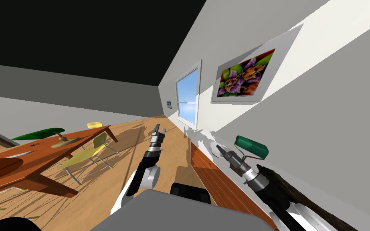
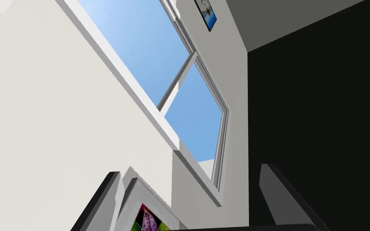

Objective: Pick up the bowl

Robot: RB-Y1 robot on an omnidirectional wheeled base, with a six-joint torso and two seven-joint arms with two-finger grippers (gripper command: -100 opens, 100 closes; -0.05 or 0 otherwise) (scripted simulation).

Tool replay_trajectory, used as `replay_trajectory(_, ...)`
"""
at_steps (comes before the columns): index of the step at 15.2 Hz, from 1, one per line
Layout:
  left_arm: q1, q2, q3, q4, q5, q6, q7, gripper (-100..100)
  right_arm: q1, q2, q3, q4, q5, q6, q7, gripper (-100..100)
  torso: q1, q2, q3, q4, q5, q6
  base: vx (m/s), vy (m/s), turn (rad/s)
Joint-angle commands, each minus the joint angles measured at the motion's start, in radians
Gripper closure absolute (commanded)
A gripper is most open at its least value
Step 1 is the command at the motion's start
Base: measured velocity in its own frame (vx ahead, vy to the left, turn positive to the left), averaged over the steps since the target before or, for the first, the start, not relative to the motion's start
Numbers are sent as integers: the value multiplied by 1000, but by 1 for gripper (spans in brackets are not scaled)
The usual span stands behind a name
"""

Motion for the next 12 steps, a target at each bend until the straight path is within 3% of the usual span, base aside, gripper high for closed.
replay_trajectory(1,0,0,0,0,0,0,0,0,1,-34,9,41,43,-2,16,-100,0,0,0,0,0,0,81,102,47)
replay_trajectory(2,0,0,0,0,0,0,0,0,8,-74,17,69,67,7,28,-100,0,0,0,0,0,0,85,94,73)
replay_trajectory(4,0,0,0,0,0,0,0,0,8,-77,17,74,87,7,28,-100,-1,0,0,0,0,0,66,66,38)
replay_trajectory(5,0,0,0,0,0,0,0,0,15,-120,25,108,125,17,40,-100,-2,1,1,0,0,0,59,70,65)
replay_trajectory(6,0,0,0,0,0,0,0,0,15,-120,25,108,132,17,40,-100,-2,1,1,0,0,0,70,76,62)
replay_trajectory(7,0,0,0,0,0,0,0,0,22,-160,34,142,165,26,52,-100,-2,1,1,0,0,0,88,83,86)
replay_trajectory(12,0,0,0,0,0,0,0,0,38,-245,53,212,269,45,77,-100,0,0,0,0,0,0,91,92,57)
